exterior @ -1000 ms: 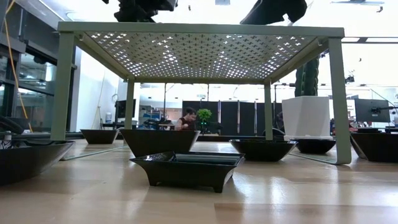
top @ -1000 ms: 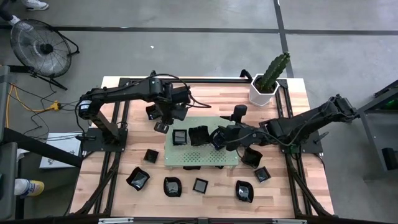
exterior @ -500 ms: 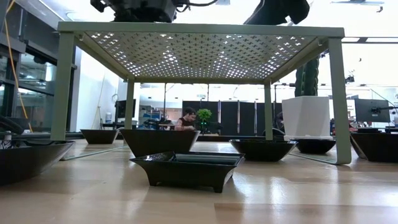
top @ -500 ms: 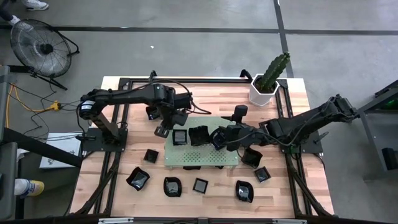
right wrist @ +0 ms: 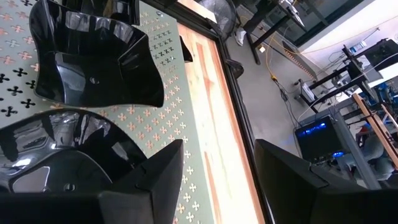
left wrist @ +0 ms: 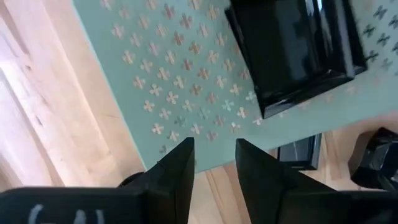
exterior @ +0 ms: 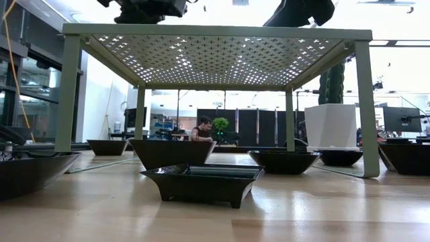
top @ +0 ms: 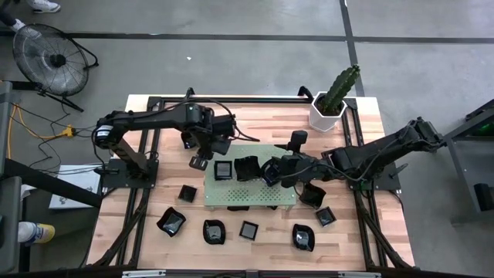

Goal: Pick & Place Mini shaped plates
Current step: Stack the black square shaped plate on top of the black square shaped plate on the shelf, then stack the black wave square shaped bowl on top of the black wave square shaped bowl on the shelf

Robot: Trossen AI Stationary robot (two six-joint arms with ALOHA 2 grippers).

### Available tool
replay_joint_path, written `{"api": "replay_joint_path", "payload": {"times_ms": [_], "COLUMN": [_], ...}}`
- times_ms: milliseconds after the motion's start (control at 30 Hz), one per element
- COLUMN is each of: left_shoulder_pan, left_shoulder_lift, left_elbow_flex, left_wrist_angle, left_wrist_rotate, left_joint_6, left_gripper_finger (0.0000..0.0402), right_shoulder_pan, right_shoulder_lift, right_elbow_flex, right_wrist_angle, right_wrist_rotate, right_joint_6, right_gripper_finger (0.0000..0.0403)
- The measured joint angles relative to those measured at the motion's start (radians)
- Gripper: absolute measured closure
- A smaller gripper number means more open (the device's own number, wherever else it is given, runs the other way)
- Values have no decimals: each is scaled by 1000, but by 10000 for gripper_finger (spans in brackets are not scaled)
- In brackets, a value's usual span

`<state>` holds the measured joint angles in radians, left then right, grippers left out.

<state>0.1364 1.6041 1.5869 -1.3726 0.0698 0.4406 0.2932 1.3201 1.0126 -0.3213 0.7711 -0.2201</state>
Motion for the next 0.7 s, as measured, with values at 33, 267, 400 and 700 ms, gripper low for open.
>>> {"api": "replay_joint_path", "payload": {"times_ms": [33,267,400,700], "left_shoulder_pan": [0,-1,-2,-2], "left_shoulder_lift": [-7,-32,-33,-33], "left_elbow_flex": [5,11,11,10], "left_wrist_angle": [3,31,36,40], "left_wrist_rotate": [5,124,126,34], "left_joint_6": [-3,-71,-79,-82], "left_gripper_finger": [289,289,289,289], "right_shoulder_pan": [0,0,0,-1], "right_shoulder_lift": [0,0,0,0], "right_elbow_flex": [0,0,0,0], "right_wrist_angle": [0,-5,-10,-19], "right_wrist_rotate": [0,-11,-22,-26], "right_joint_6": [0,12,14,22], "right_gripper_finger": [210,210,210,210]}}
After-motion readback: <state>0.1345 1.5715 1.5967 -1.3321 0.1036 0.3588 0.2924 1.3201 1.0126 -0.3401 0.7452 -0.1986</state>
